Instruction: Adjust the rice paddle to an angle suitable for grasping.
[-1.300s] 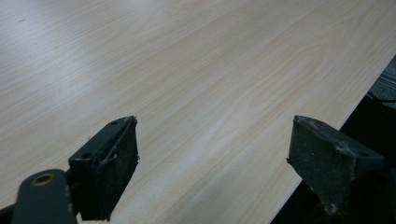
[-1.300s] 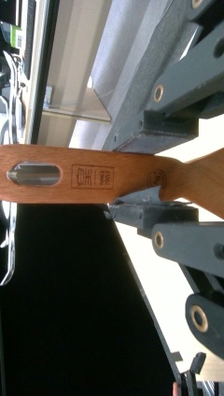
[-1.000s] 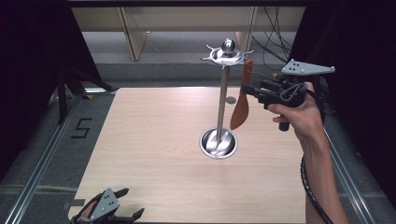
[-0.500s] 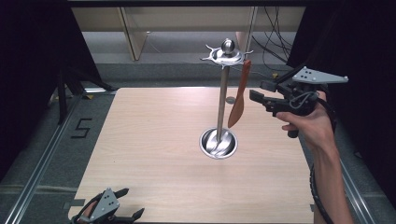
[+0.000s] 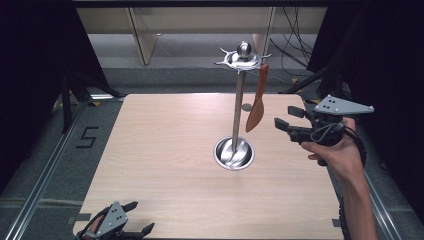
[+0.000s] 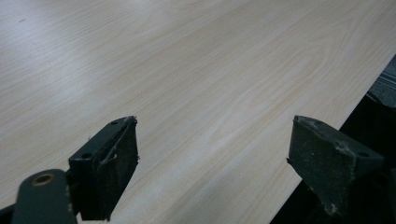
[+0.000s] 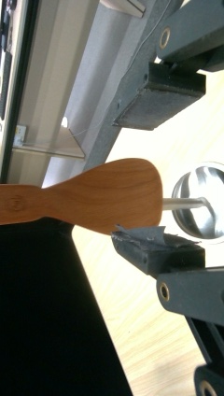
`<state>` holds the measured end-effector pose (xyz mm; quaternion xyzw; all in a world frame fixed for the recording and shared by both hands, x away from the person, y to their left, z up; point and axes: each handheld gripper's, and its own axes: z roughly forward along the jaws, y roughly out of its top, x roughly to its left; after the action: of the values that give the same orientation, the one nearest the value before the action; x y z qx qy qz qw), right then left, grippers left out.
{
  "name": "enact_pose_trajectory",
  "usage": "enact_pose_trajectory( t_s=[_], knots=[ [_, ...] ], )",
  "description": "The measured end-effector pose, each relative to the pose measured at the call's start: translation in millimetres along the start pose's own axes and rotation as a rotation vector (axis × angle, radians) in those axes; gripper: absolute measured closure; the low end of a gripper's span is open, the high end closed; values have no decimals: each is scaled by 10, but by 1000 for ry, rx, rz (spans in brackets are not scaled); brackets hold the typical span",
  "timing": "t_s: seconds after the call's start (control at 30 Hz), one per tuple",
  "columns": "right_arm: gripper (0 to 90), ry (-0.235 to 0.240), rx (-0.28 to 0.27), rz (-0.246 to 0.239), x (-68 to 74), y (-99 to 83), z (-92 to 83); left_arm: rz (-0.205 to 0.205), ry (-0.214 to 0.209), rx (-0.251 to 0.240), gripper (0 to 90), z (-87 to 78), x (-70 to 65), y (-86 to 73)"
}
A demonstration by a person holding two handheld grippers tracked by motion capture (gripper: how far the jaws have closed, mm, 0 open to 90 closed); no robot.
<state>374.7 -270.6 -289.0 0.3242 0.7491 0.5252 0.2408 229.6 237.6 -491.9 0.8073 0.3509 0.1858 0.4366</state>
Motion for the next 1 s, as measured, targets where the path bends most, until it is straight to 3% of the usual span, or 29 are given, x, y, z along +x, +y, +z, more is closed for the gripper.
enact_pose_trajectory(
  t_s=[0.27,0.3,0.4,0.47,0.63,0.67,0.7,0.8,0.83,1.0],
  knots=[
    [376,-18,11,-3,55,-148,15,1,-6,1,153,-6,3,0],
    [374,-10,15,0,63,-188,8,26,-7,2,153,-13,19,8],
    [371,-9,6,11,90,-239,13,3,-2,-1,153,-8,8,1],
    [369,-17,18,10,111,-287,13,27,-7,4,153,-10,23,7],
    [369,-16,29,23,141,-401,42,22,-7,0,153,-11,24,12],
    [369,-27,8,12,128,-413,51,-1,-4,-7,153,-13,12,7],
    [368,-14,19,5,120,-415,47,17,-6,1,153,-21,26,14],
    [366,-18,33,5,142,-443,58,3,-4,3,153,-13,18,9],
    [365,-24,51,23,162,-455,52,21,-8,-2,153,-9,26,13],
    [361,-32,53,24,166,-533,87,25,-8,5,153,-8,26,15]
  ],
)
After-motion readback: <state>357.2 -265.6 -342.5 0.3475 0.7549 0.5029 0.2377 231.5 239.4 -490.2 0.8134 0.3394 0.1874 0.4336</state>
